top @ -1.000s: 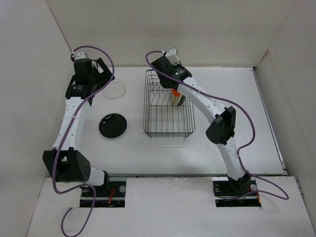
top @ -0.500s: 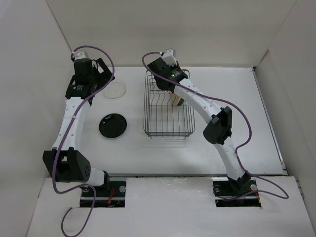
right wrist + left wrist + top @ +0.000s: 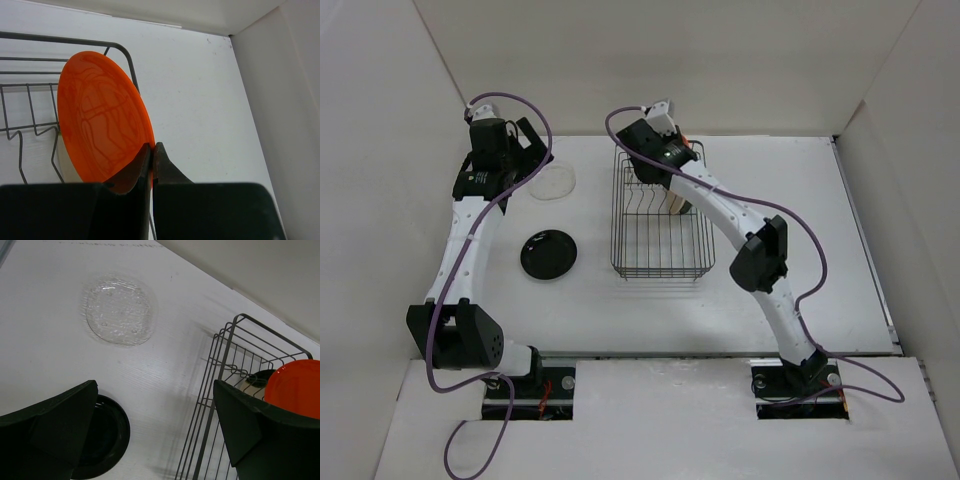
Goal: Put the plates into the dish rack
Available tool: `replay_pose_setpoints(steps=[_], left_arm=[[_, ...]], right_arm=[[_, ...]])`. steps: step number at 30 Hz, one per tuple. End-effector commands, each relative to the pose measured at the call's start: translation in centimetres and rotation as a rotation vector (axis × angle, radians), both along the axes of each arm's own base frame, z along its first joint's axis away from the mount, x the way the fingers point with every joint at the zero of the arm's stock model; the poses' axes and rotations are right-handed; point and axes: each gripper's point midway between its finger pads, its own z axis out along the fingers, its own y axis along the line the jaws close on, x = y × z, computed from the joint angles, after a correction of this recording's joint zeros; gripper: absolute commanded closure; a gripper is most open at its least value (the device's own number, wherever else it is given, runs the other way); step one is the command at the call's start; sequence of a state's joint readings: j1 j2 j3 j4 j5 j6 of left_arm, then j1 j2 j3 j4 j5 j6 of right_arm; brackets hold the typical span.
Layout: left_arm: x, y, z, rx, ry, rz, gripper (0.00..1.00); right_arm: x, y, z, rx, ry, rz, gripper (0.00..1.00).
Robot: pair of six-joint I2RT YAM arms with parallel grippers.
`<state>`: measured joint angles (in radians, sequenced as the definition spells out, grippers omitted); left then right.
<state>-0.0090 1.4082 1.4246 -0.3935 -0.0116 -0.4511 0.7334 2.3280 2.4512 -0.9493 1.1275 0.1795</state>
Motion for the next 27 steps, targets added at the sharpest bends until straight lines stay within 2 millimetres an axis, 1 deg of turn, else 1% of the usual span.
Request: replay_pose_setpoints(steps=[1, 3, 4, 5, 6, 8, 9, 10, 11, 12, 13, 14, 15, 16, 17, 18, 19, 20, 21, 22, 24, 25, 26, 27], left_arm=[[0.1, 0.2, 2.7, -0.004, -0.070, 0.003, 0.00], [0.1, 0.2, 2.7, -0.004, -0.070, 0.003, 0.00], [0.1, 0.2, 2.7, -0.004, -0.070, 0.003, 0.00], [0.1, 0.2, 2.7, -0.004, -0.070, 0.003, 0.00], [0.1, 0.2, 2.7, -0.004, -0.070, 0.003, 0.00], [0.1, 0.2, 2.7, -0.004, -0.070, 0.003, 0.00], [0.1, 0.2, 2.7, -0.004, -0.070, 0.003, 0.00], [0.1, 0.2, 2.7, -0.004, -0.070, 0.003, 0.00], [0.1, 0.2, 2.7, -0.004, -0.070, 0.003, 0.00], [0.1, 0.2, 2.7, -0.004, -0.070, 0.003, 0.00], [0.1, 0.2, 2.7, -0.004, -0.070, 0.003, 0.00], [0.1, 0.2, 2.7, -0.004, -0.070, 0.003, 0.00], [0.1, 0.2, 2.7, -0.004, -0.070, 0.003, 0.00], [0.1, 0.4, 2.7, 0.001, -0.070, 0.013, 0.00], [0.1, 0.4, 2.7, 0.001, -0.070, 0.013, 0.00], [0.2, 0.6, 2.7, 0.005, -0.070, 0.021, 0.00], [0.2, 0.6, 2.7, 0.005, -0.070, 0.021, 0.00], [0.4, 0.6, 2.2, 0.005, -0.058, 0.021, 0.00], [0.6, 0.8, 1.7, 0.011, -0.048, 0.032, 0.00], [0.6, 0.8, 1.7, 0.011, -0.047, 0.032, 0.00], [0.8, 1.4, 1.3, 0.029, -0.038, 0.064, 0.00], [1.0, 1.8, 0.8, 0.021, -0.025, 0.077, 0.00], [1.2, 1.8, 0.4, 0.021, -0.016, 0.077, 0.00], [1.8, 2.0, -0.8, 0.004, 0.004, 0.065, 0.00]], right_arm=[[0.4, 1.7, 0.7, 0.046, -0.056, 0.013, 1.00], [0.5, 1.9, 0.5, 0.052, -0.050, 0.022, 1.00], [0.4, 2.6, -0.1, 0.051, -0.037, 0.038, 1.00], [0.4, 2.7, 0.2, 0.066, -0.049, 0.035, 1.00], [0.5, 2.7, -0.3, 0.060, -0.042, 0.035, 1.00], [0.6, 2.9, -0.1, 0.071, -0.044, 0.042, 1.00], [0.6, 3.0, -0.5, 0.065, -0.038, 0.042, 1.00], [0.6, 3.0, -0.5, 0.065, -0.038, 0.042, 1.00], [0.4, 3.4, -0.5, 0.065, -0.037, 0.051, 1.00], [0.4, 3.4, -0.8, 0.059, -0.031, 0.051, 0.94], [0.4, 3.4, -0.9, 0.066, -0.035, 0.048, 0.83], [0.1, 3.8, -1.2, 0.059, -0.027, 0.057, 0.75], [0.1, 3.8, -1.2, 0.059, -0.027, 0.057, 0.66], [-0.2, 4.3, -1.2, 0.059, -0.026, 0.066, 0.63], [-0.2, 4.3, -1.2, 0.059, -0.026, 0.066, 0.57], [-0.1, 4.3, -0.9, 0.066, -0.034, 0.066, 0.50], [-0.3, 4.8, -0.6, 0.073, -0.040, 0.076, 0.49], [-0.6, 4.6, 0.6, 0.089, -0.057, 0.076, 0.49], [-0.6, 4.5, 1.1, 0.095, -0.064, 0.076, 0.47], [-0.8, 4.2, 2.1, 0.100, -0.086, 0.064, 0.46], [-1.5, 3.2, 4.5, 0.116, -0.121, 0.051, 0.41], [-1.9, 2.7, 5.6, 0.120, -0.136, 0.043, 0.37], [-2.3, 2.3, 6.7, 0.133, -0.149, 0.043, 0.28], [-3.2, 1.7, 8.6, 0.174, -0.158, 0.069, 0.26]])
